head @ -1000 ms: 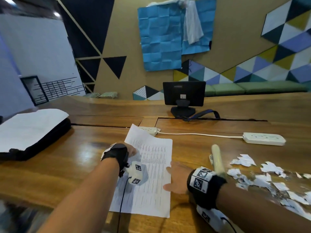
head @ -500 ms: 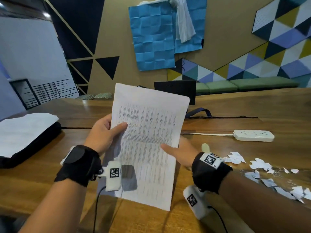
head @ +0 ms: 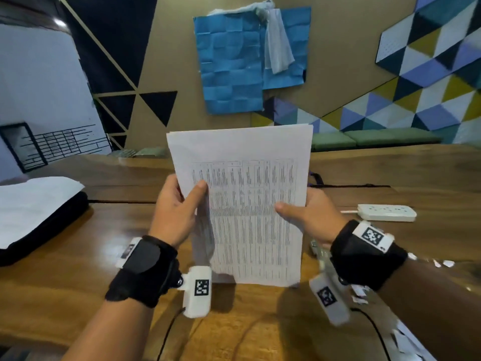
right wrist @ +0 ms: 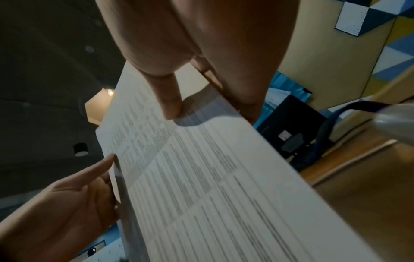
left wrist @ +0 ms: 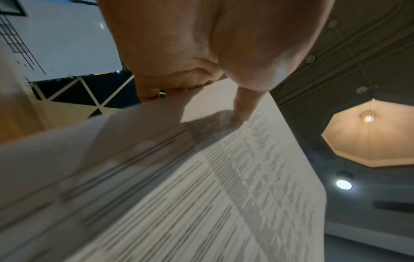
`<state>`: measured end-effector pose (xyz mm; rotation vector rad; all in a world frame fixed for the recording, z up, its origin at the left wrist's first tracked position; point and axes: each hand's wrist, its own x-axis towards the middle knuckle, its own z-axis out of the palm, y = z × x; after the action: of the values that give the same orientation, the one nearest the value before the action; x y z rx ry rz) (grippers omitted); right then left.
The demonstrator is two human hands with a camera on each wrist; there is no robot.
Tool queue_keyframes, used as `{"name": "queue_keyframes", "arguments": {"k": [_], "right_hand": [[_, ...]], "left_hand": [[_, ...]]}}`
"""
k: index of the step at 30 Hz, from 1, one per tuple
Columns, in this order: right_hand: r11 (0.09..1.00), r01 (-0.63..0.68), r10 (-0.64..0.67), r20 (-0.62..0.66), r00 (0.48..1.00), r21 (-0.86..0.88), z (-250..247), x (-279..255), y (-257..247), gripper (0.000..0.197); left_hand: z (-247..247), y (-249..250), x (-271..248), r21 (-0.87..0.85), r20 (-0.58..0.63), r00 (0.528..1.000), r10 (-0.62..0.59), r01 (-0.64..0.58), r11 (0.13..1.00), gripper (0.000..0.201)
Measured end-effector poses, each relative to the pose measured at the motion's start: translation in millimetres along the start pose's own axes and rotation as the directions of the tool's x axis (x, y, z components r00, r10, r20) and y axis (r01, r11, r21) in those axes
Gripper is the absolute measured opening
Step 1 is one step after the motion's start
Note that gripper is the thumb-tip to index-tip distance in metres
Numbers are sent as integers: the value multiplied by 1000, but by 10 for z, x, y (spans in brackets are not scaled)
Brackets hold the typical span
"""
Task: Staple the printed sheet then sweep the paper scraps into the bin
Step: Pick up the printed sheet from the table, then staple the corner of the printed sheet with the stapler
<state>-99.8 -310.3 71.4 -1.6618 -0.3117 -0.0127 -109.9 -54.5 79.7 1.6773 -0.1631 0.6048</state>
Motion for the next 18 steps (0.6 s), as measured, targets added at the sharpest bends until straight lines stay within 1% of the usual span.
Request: {"name": "queue_keyframes", "arguments": {"k": [2, 4, 6, 8, 10, 13, 14, 15, 16, 17, 18], "right_hand": [[1000, -31, 31, -11, 999, 2, 3, -30, 155, 27], [998, -50, 51, -23, 998, 27, 8, -34, 231, 26], [997, -61, 63, -24, 998, 57, 19, -15, 243, 28], [996, -64, 65, -20, 998, 63, 46, 9, 233, 30], [996, -81, 82, -8, 997, 42, 94, 15, 209, 31], [994, -104, 105, 8, 994, -16, 36, 21, 72, 30], [994, -106, 105, -15, 994, -38, -36, 33, 9, 31], [990, -115, 108, -82, 991, -82, -130, 53, -42, 35], [973, -149, 116, -187, 976, -175, -243, 97, -45, 42], [924, -215, 125, -281, 952, -316, -343, 136, -22, 49], [821, -307, 154, -330, 931, -482, -414, 147, 13, 55]], "left_hand": [[3, -133, -56, 60, 1, 999, -49, 48, 997, 15], [22, -182, -63, 57, 10, 998, -57, 56, 997, 15], [36, -135, -28, 40, 0, 999, -44, 44, 998, 14], [41, -28, 52, 27, -43, 999, -22, 23, 999, 16], [12, 114, 145, 36, -80, 997, 3, 0, 999, 18], [-26, 284, 225, 90, -79, 996, 49, -42, 995, 17], [-40, 320, 236, 107, -76, 995, 60, -52, 993, 16], [-60, 342, 246, 118, -75, 995, 68, -59, 991, 16], [-82, 363, 246, 125, -68, 995, 73, -64, 990, 14], [-111, 378, 250, 130, -65, 995, 73, -64, 989, 14], [-144, 390, 255, 137, -65, 995, 69, -60, 989, 16]]}}
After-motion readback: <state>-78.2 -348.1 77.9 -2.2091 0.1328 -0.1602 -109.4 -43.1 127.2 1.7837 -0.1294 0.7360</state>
